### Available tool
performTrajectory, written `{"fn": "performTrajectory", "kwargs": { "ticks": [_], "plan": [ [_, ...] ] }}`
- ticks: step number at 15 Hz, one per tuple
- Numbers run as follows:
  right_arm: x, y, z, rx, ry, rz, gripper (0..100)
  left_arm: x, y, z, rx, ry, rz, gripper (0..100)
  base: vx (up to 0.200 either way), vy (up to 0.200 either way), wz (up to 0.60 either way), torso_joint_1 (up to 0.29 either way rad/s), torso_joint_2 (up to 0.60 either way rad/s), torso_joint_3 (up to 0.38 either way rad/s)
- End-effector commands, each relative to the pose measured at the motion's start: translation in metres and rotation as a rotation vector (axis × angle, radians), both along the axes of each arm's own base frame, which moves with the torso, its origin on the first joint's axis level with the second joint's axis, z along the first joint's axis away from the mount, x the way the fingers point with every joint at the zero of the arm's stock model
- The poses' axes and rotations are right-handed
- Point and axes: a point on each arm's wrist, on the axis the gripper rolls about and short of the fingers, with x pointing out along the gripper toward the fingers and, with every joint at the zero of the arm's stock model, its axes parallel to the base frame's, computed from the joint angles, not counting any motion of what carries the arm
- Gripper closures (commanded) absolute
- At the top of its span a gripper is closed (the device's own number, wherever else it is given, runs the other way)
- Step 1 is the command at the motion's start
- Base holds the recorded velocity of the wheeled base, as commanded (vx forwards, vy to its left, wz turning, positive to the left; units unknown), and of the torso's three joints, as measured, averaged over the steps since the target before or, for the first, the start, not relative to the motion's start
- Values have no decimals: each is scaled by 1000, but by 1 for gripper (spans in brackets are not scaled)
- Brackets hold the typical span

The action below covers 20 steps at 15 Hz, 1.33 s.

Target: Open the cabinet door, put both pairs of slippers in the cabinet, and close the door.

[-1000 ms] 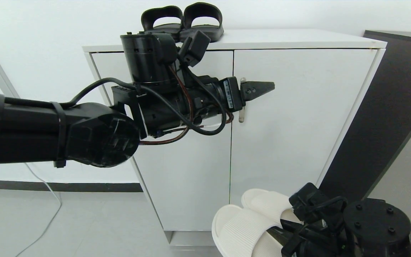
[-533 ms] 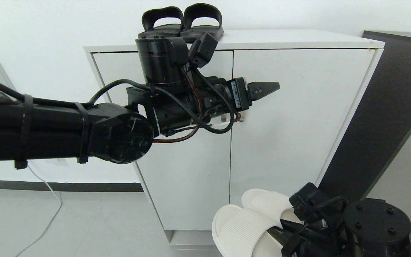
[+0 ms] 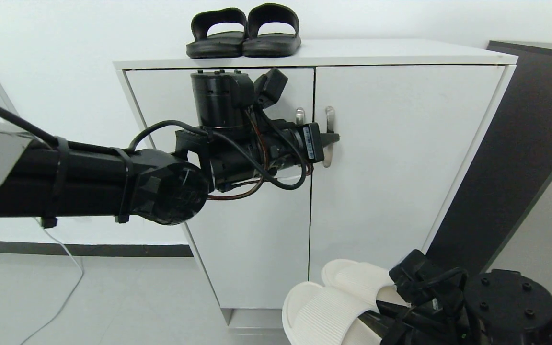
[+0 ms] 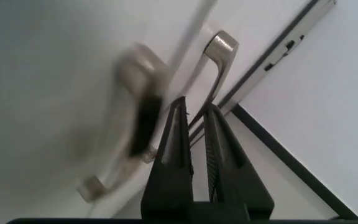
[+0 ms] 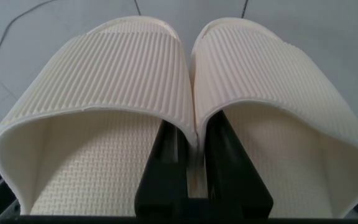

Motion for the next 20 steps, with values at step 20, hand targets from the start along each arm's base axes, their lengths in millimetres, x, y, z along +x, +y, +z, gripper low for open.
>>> {"fn": "performTrajectory", "kwargs": {
  "ticks": [20],
  "plan": [
    [-31, -20, -13, -52, 2, 281, 100, -53, 36, 13, 0, 5, -19, 100, 0, 0, 0, 0, 0, 0]
  ]
}}
